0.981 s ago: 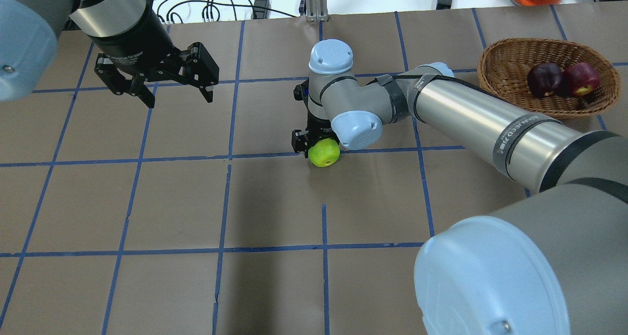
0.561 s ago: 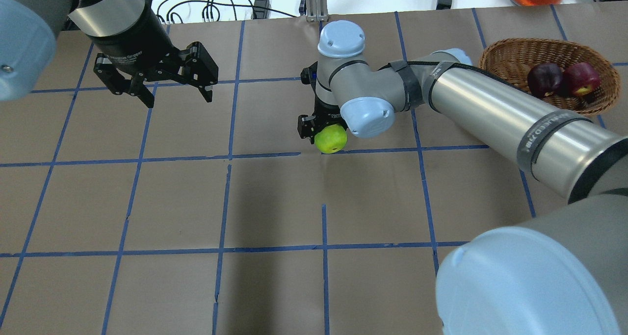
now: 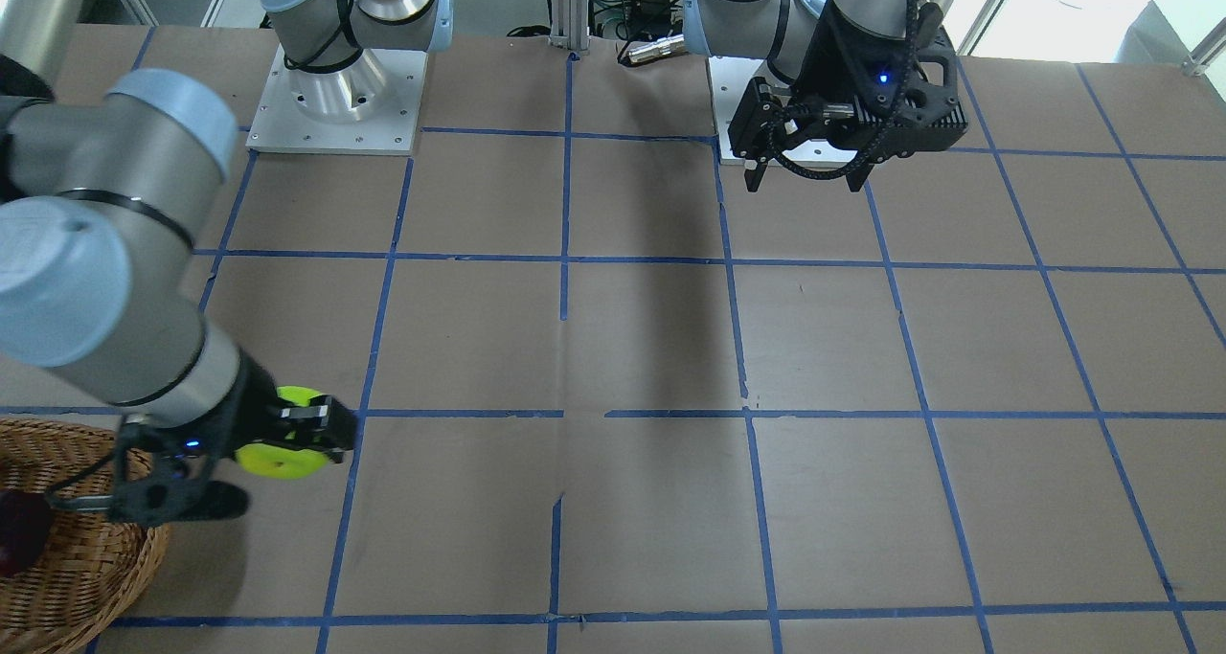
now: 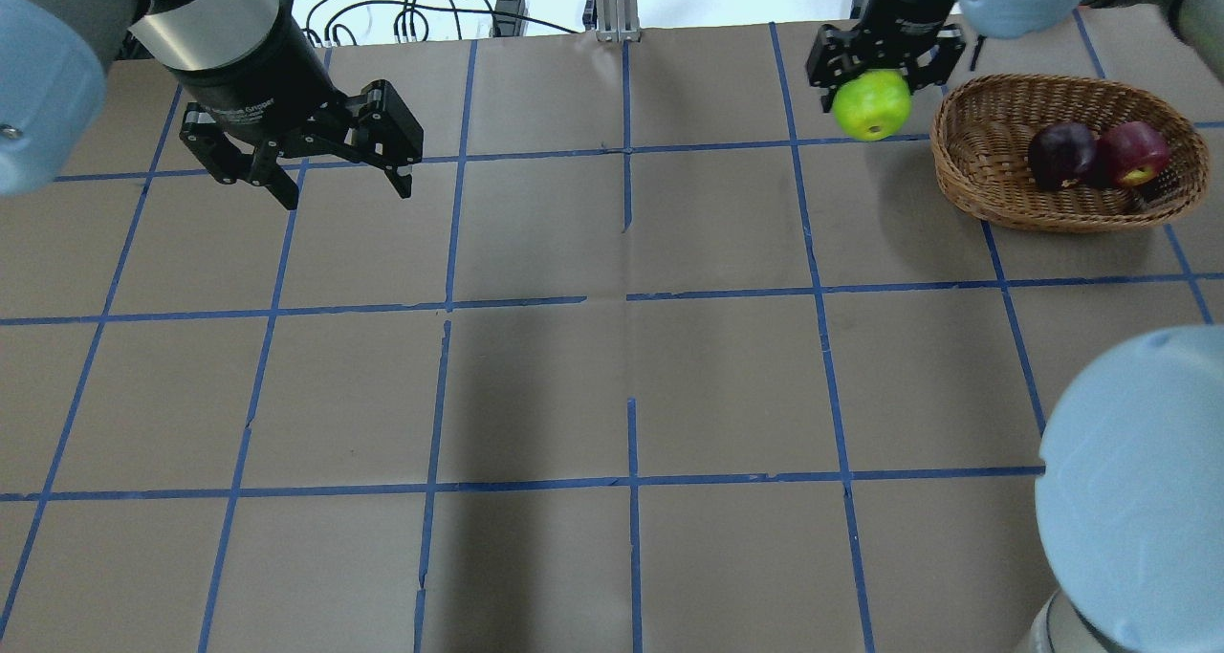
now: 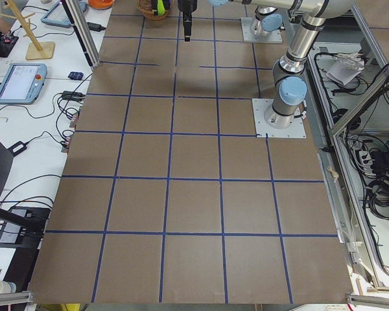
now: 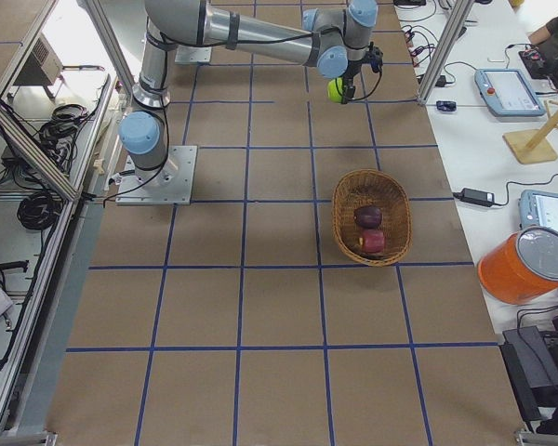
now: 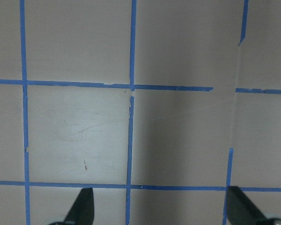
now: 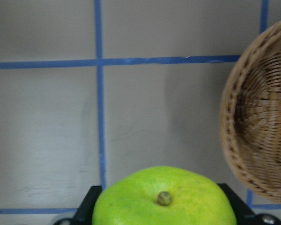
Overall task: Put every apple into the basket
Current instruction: 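Carry the green apple to the basket and open the right gripper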
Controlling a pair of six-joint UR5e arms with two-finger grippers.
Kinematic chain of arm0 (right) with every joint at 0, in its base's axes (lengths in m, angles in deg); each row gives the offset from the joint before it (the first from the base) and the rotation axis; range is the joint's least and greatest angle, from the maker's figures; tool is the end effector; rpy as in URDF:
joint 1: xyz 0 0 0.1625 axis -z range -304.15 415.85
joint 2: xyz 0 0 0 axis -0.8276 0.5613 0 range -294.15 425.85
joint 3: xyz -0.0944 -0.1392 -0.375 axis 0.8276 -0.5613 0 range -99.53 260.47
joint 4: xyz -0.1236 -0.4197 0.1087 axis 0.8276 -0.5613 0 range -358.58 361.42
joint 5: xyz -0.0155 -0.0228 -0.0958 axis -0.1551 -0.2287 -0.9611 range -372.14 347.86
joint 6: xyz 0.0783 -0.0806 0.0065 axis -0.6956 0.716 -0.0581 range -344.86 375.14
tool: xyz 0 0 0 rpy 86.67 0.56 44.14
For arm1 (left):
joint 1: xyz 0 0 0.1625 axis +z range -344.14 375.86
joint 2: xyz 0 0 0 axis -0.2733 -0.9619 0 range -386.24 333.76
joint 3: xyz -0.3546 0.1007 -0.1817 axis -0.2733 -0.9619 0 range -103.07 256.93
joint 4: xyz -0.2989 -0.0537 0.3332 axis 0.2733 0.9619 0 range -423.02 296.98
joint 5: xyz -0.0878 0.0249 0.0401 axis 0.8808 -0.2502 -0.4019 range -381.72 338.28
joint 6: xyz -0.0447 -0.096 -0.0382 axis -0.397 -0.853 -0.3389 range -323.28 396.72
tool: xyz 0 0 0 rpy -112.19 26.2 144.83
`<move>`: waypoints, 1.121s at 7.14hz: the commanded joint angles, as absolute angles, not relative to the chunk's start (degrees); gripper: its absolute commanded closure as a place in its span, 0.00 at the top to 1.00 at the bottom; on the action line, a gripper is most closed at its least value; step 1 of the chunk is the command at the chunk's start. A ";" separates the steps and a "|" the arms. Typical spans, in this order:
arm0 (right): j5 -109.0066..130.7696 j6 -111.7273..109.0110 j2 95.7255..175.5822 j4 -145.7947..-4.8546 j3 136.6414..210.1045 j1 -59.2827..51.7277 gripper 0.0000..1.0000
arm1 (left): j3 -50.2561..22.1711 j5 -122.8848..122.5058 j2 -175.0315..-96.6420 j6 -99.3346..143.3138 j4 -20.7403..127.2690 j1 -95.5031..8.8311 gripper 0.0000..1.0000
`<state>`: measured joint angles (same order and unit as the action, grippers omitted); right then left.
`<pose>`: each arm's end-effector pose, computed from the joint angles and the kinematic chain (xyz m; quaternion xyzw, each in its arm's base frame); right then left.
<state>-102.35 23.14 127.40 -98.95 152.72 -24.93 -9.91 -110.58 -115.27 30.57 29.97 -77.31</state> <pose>0.0161 -0.7300 0.3308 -0.0106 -0.9999 -0.0031 0.0014 -0.1645 -0.5162 0.4939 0.0259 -0.9996 0.0093 0.0108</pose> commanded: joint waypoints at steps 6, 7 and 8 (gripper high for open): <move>-108.21 30.70 117.27 -107.56 152.71 -14.39 1.00 | -9.91 -110.58 -115.28 30.57 29.97 -77.30 1.00; -108.03 30.61 117.26 -107.74 152.45 -14.02 1.00 | -9.91 -110.58 -115.28 30.57 29.97 -77.30 1.00; -108.03 30.44 117.96 -107.22 151.75 -14.02 1.00 | -9.91 -110.49 -115.19 30.48 29.97 -77.30 1.00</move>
